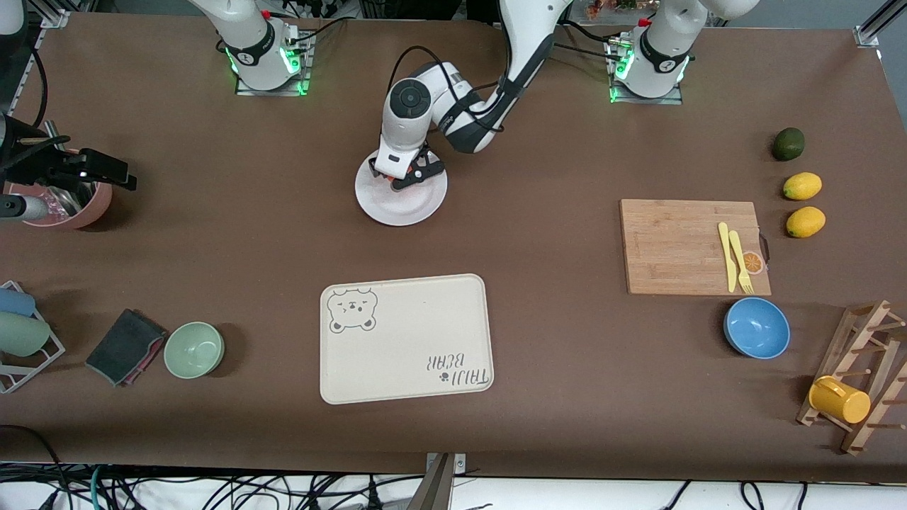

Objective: Place orange and plate with both arms
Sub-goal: 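Carry the orange to the white plate and release it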

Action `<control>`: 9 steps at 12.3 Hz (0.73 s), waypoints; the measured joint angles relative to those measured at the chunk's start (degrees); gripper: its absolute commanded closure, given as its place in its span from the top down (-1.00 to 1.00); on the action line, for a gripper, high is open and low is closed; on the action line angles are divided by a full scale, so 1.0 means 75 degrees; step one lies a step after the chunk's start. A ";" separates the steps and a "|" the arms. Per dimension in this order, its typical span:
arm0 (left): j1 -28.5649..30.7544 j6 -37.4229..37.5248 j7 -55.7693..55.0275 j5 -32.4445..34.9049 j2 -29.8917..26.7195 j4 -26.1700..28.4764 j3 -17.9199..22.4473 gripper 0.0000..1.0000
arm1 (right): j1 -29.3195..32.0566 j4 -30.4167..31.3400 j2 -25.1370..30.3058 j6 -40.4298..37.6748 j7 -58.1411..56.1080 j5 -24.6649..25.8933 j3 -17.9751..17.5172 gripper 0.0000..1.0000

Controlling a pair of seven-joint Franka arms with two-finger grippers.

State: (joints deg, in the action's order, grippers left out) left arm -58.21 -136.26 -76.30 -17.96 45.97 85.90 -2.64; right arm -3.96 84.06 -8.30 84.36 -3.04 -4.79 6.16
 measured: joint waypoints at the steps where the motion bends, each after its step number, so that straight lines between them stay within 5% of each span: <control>1: 0.0001 -0.0003 0.0004 0.0147 0.0059 -0.0030 0.0027 1.00 | 0.0000 0.0000 0.0000 0.0000 0.0000 0.0000 0.0000 1.00; 6: 0.0012 0.0424 -0.0024 0.0626 0.0035 -0.0200 0.0204 1.00 | 0.0000 0.0001 0.0000 0.0000 -0.0002 0.0000 0.0000 1.00; 9: 0.0459 0.2706 -0.0147 0.0626 -0.0636 -0.0532 0.0611 1.00 | 0.0001 0.0005 -0.0001 -0.0003 -0.0002 -0.0002 0.0001 1.00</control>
State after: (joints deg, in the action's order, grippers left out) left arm -54.77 -115.97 -77.41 -13.26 41.20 81.91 1.94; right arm -3.95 84.09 -8.30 84.34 -3.05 -4.80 6.16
